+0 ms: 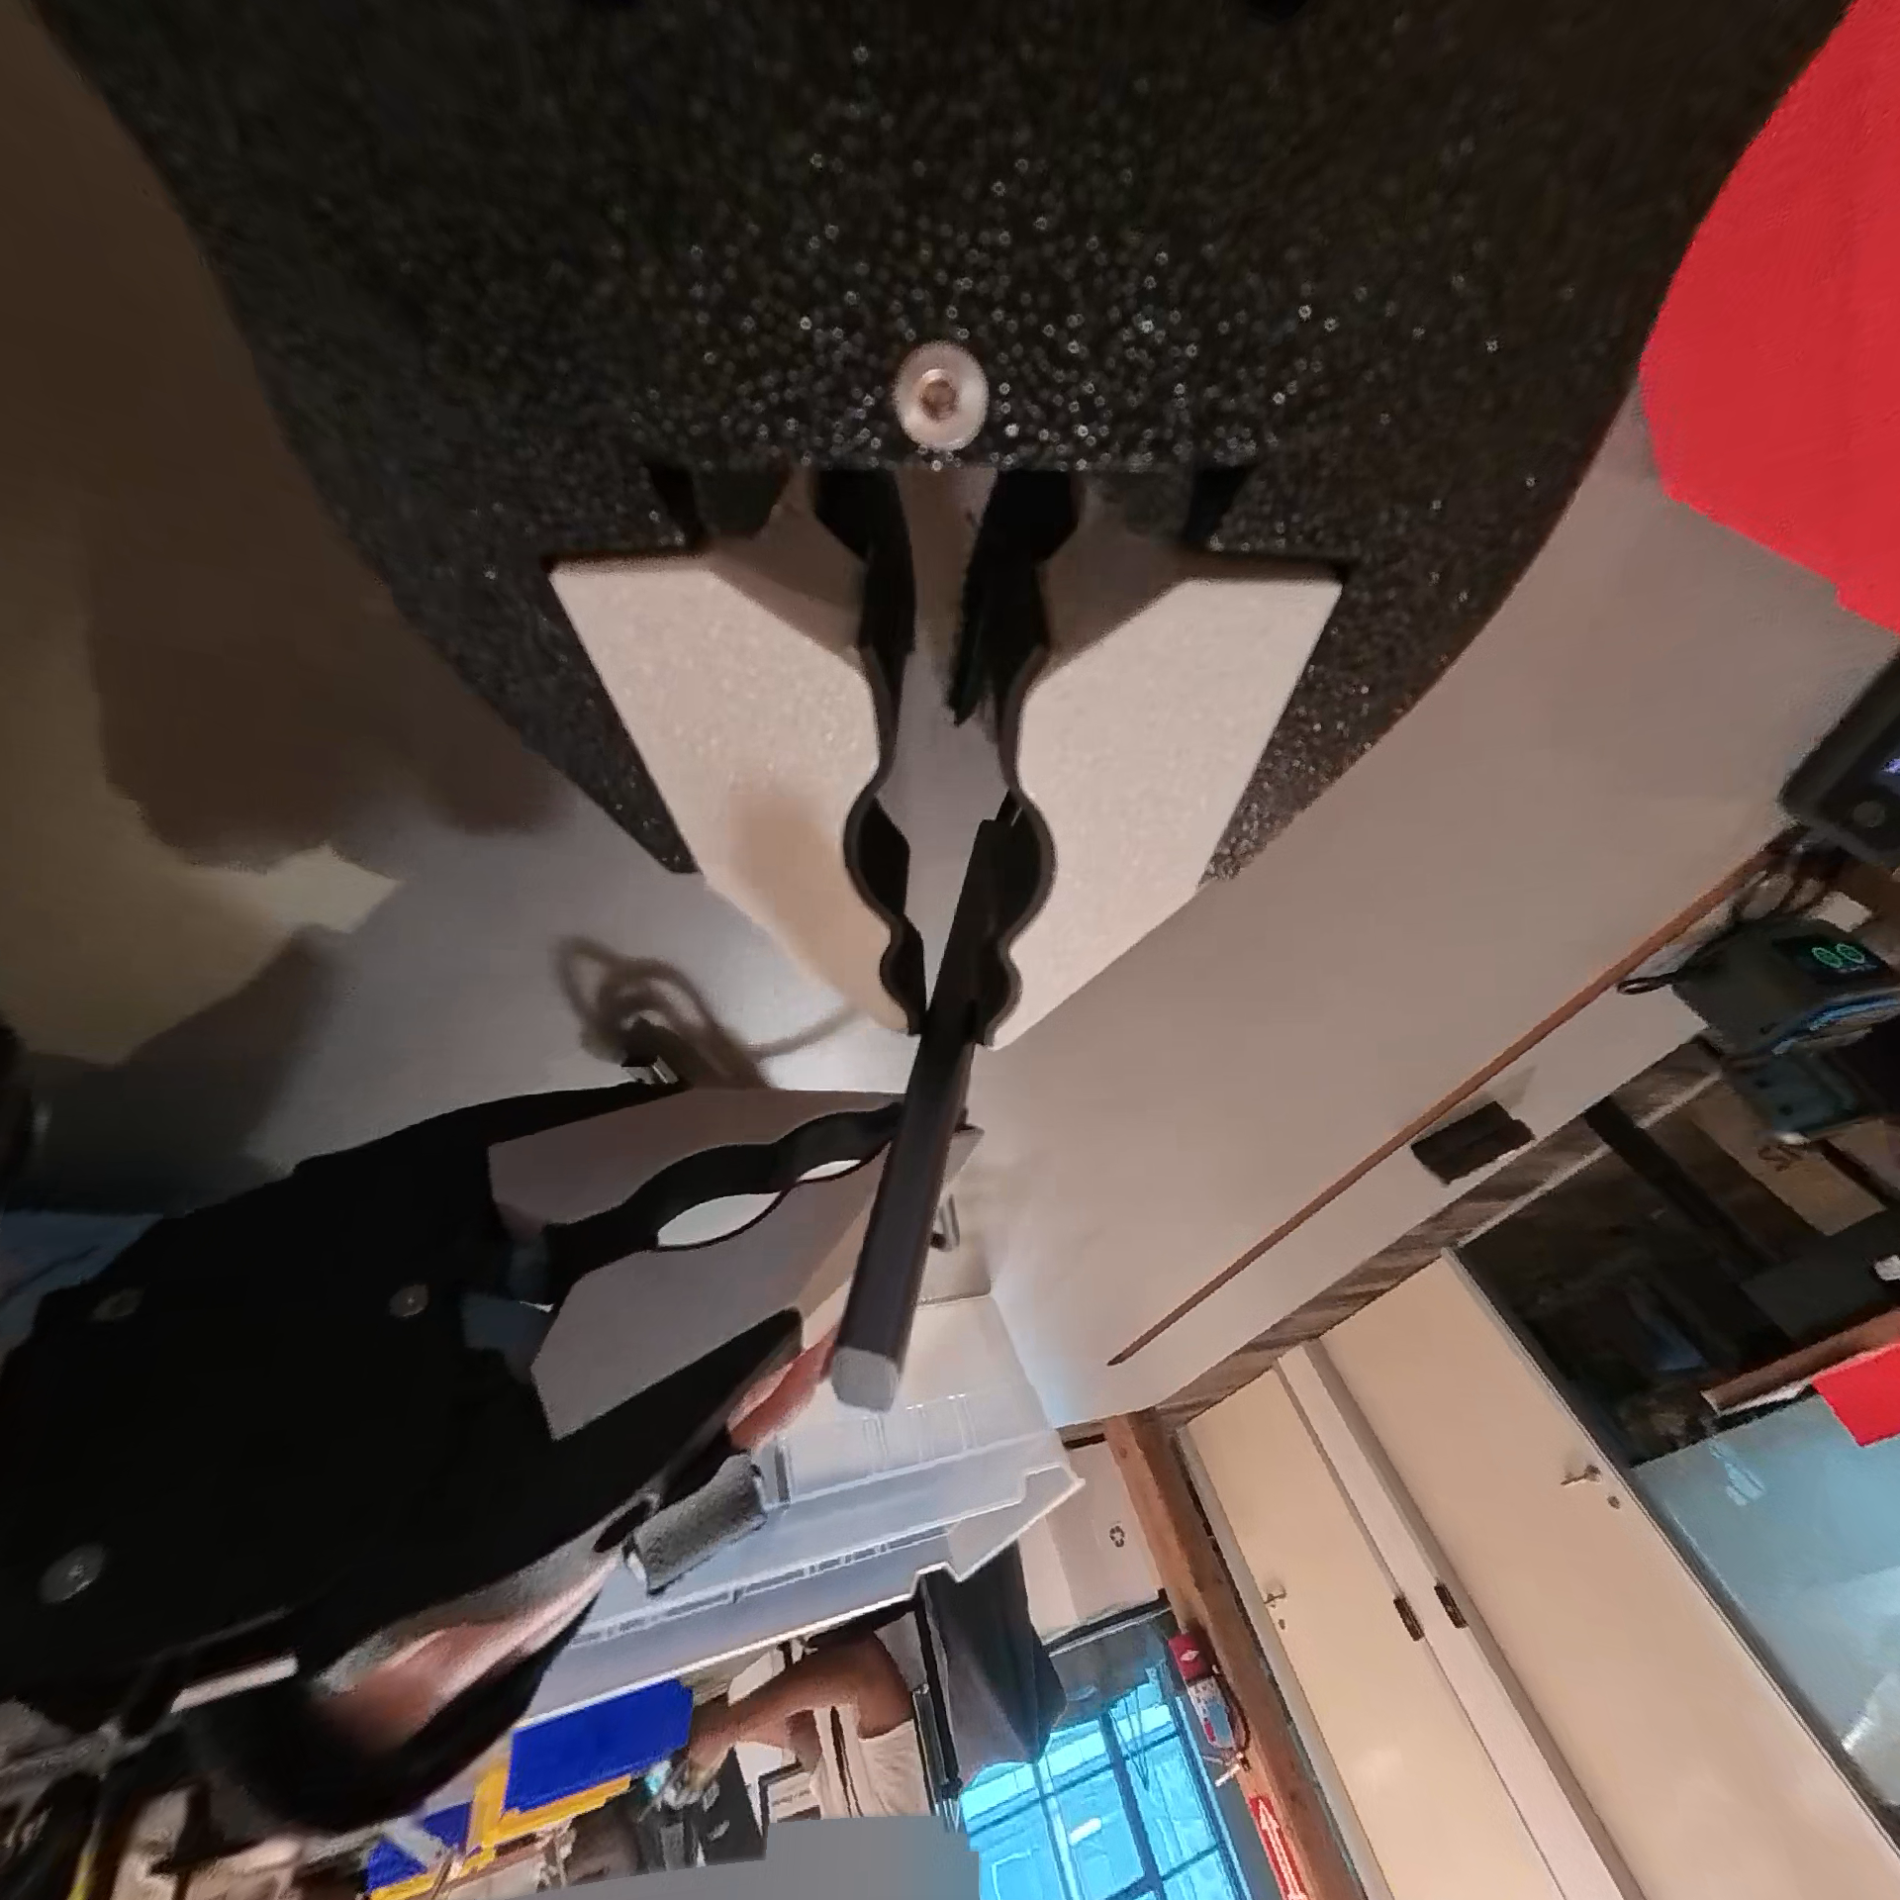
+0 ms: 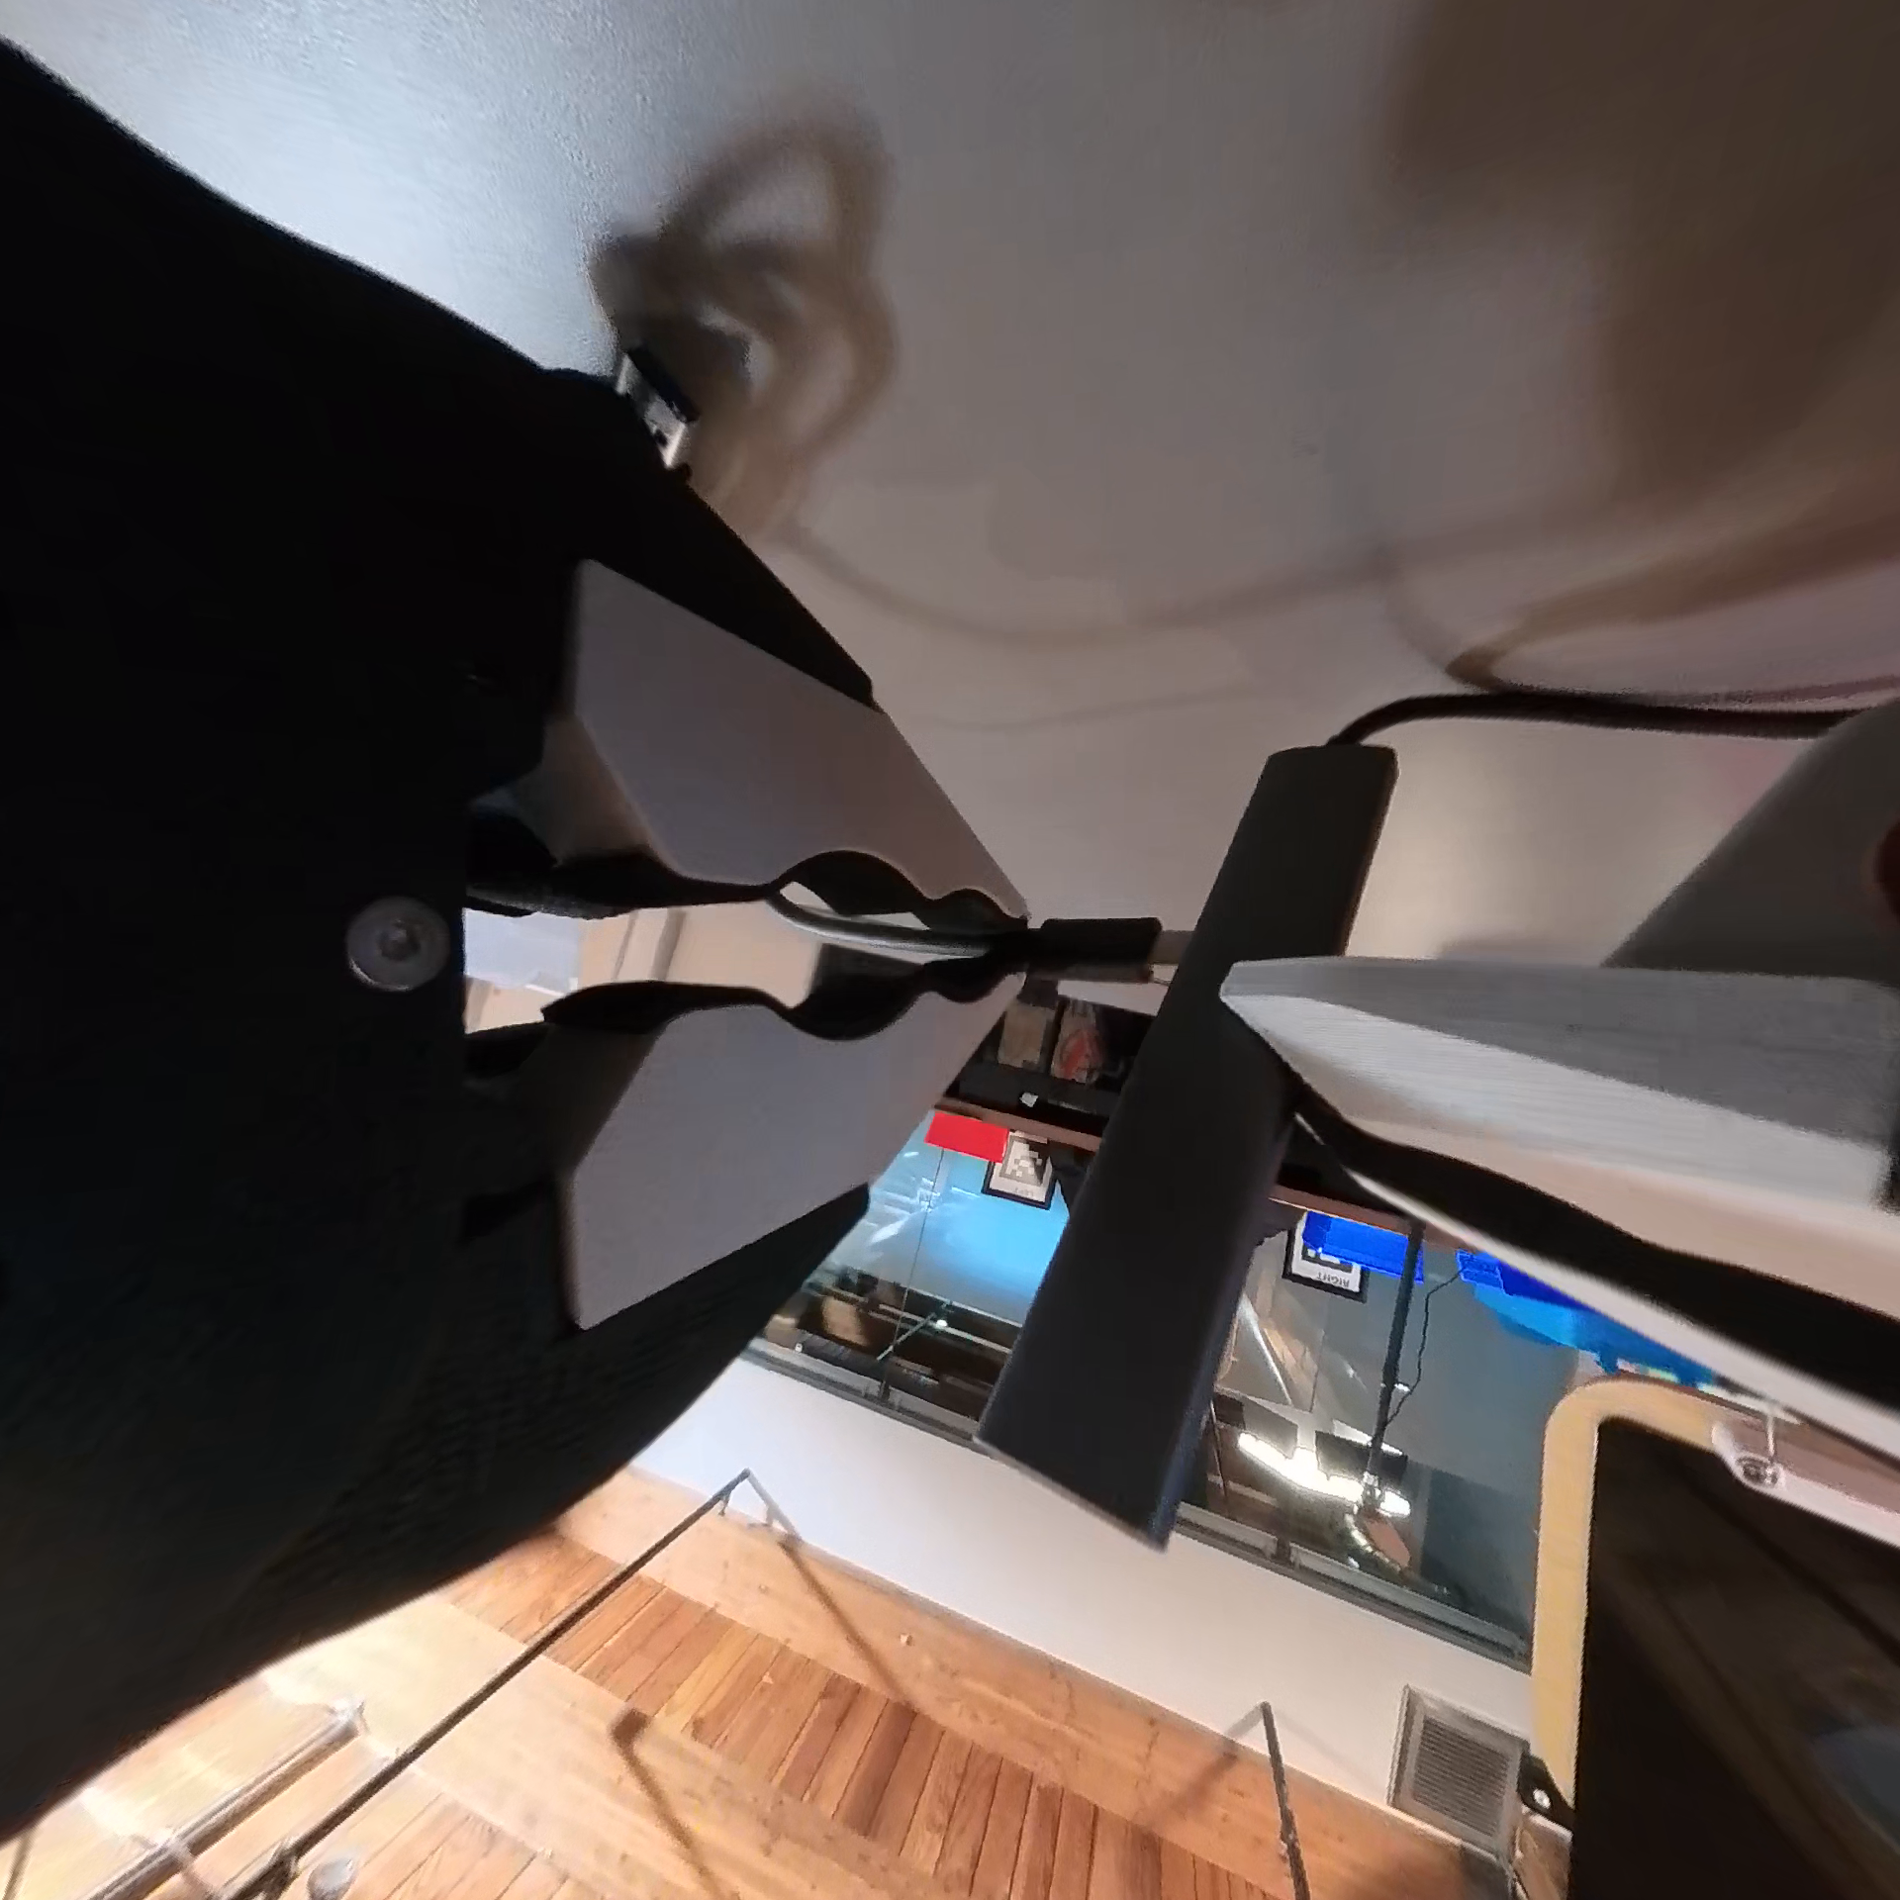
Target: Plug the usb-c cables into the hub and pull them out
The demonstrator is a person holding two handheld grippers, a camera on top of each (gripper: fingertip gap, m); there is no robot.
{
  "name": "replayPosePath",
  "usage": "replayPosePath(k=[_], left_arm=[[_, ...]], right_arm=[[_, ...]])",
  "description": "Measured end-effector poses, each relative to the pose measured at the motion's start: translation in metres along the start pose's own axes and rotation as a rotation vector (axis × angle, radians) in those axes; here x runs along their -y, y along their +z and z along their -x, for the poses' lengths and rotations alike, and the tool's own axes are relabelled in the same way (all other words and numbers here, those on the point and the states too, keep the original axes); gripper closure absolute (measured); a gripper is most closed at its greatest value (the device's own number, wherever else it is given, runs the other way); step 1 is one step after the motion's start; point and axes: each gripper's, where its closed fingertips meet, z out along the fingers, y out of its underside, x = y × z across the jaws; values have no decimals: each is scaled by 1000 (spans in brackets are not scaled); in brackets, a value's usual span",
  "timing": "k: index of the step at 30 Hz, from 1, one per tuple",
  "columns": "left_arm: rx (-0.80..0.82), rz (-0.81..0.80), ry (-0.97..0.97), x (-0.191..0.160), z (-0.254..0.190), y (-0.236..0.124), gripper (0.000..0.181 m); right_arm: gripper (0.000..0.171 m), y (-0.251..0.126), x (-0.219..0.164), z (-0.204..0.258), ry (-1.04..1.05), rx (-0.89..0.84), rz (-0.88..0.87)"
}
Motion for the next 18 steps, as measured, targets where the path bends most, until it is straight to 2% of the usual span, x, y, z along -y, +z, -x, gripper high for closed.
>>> replayPosePath(k=[3,10,14,18], left_arm=[[19,27,114,-2,-7,1,174],[162,140,534,-7,-16,5,174],[228,100,569,7,-14,0,174],[241,-4,509,24,-14,-7,174]], right_arm=[[169,-3,0,4,-13,-35,-26],[169,-7,-1,9,-4,-179,-67],[169,-12,-1,-5,6,-289,-112],[169,-22,1,-21,-17,-419,-169]])
